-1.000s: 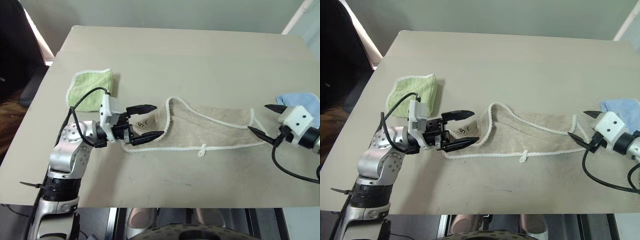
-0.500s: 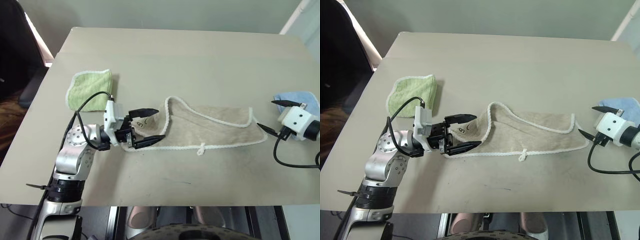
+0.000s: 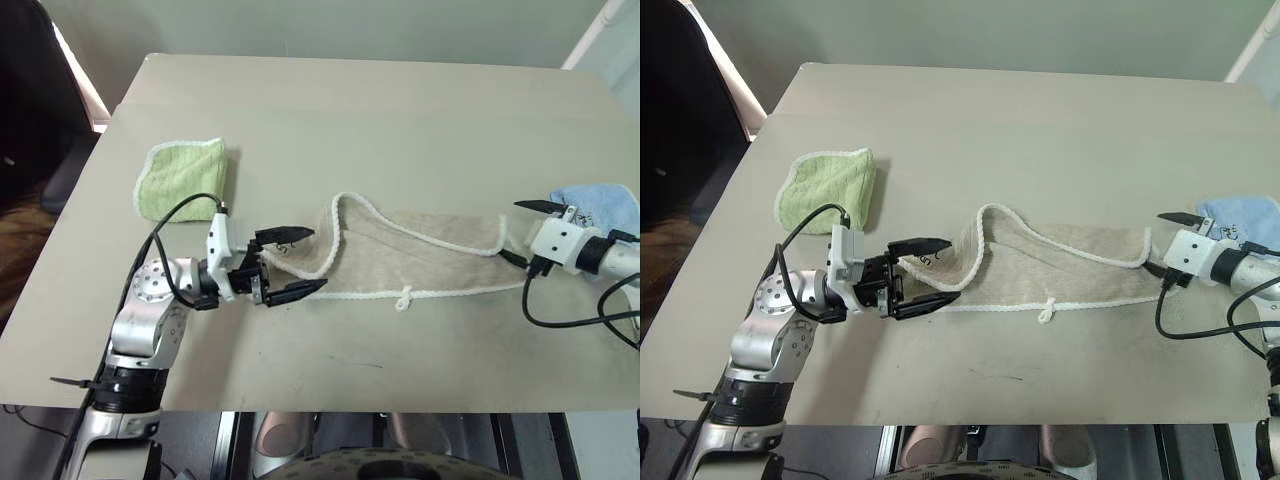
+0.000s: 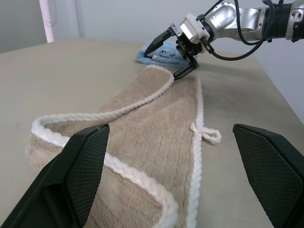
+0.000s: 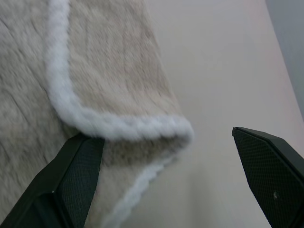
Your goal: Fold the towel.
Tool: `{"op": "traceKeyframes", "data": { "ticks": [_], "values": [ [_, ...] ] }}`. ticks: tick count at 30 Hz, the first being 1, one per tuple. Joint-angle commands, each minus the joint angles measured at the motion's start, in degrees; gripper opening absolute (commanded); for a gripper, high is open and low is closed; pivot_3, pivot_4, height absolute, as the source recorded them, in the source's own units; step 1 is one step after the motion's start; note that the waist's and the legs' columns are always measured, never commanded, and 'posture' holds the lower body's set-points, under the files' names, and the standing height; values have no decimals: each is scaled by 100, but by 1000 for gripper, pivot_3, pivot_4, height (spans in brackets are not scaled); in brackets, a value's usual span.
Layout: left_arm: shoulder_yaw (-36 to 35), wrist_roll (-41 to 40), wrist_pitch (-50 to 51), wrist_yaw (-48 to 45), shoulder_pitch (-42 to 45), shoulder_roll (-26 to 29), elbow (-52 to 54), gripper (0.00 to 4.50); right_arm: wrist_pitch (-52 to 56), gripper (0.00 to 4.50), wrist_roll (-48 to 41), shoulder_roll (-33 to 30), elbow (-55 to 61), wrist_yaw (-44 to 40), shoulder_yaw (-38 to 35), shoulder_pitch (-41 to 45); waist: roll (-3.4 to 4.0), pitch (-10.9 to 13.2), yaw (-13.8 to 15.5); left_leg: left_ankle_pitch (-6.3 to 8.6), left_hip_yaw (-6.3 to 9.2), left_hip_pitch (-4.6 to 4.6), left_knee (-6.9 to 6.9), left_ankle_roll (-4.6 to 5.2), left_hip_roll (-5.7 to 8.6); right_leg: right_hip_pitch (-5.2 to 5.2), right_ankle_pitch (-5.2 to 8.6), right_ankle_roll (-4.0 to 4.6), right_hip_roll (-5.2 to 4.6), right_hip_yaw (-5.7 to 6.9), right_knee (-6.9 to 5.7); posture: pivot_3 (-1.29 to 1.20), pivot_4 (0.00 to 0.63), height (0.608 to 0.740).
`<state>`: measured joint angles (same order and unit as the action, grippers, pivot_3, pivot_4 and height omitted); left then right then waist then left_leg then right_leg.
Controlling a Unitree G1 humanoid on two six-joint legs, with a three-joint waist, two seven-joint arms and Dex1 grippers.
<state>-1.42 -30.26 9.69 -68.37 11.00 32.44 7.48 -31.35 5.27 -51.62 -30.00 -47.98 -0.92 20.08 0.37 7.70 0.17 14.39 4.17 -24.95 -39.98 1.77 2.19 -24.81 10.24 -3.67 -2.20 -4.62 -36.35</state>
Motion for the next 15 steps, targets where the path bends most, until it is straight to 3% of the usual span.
{"op": "traceKeyframes", "data": {
  "ticks": [1,9,15],
  "values": [
    [-69,-25,-65,51,13,34,195,4490,3,4500,-242,70,538,-81,4,16,0,0,-2,1,0,0,0,-2,0,0,0,0,0,0,0,0,150,728],
    [-49,-76,45,123,41,69,296,4490,105,4500,-208,162,1190,-138,192,-193,0,0,-5,16,0,-1,0,-28,1,0,0,1,-1,0,4,0,150,728],
    [-36,-34,3,102,74,90,251,4490,-25,4500,11,123,915,-54,238,-23,0,0,-5,16,1,-1,0,-30,0,1,0,2,-1,0,3,0,150,728]
  ]
}}
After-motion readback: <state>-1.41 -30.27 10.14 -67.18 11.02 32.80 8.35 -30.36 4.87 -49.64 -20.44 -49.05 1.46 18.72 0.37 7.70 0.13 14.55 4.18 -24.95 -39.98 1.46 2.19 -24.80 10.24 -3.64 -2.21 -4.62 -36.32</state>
